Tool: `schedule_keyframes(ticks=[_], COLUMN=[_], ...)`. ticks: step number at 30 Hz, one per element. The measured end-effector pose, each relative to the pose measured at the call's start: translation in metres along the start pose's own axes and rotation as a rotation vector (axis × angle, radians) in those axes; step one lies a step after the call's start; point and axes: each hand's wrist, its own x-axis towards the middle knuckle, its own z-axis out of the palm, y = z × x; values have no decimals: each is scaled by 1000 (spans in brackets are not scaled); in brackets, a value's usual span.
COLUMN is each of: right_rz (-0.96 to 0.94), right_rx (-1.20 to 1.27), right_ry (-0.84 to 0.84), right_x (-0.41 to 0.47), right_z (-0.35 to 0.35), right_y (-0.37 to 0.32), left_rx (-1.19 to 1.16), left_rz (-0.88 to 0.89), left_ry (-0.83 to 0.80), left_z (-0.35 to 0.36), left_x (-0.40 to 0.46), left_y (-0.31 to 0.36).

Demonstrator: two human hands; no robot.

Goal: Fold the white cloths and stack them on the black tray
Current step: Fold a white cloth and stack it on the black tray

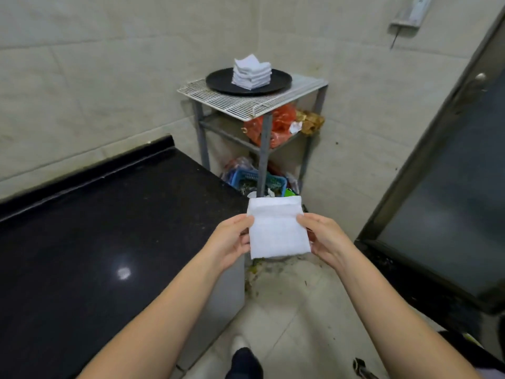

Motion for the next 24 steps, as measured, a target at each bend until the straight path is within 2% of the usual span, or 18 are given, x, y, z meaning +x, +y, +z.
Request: schedule_keyframes(ticks=[4, 11, 17, 24], right_rz=[-37, -171, -265, -393], right_rx=[-24, -47, -87, -283], right_ry=[-9, -82, -135, -289], right_x=[80, 216, 323, 459], right_z=[-6, -2, 15, 67], right_y=[-41, -158, -251, -350], left_rx=[-14, 79, 209, 192], left_rz=[55, 287, 458, 541], left_ry=[31, 36, 155, 340], left_z=[20, 72, 98, 107], left_x=[76, 199, 271, 368], left_y=[38, 154, 243, 341])
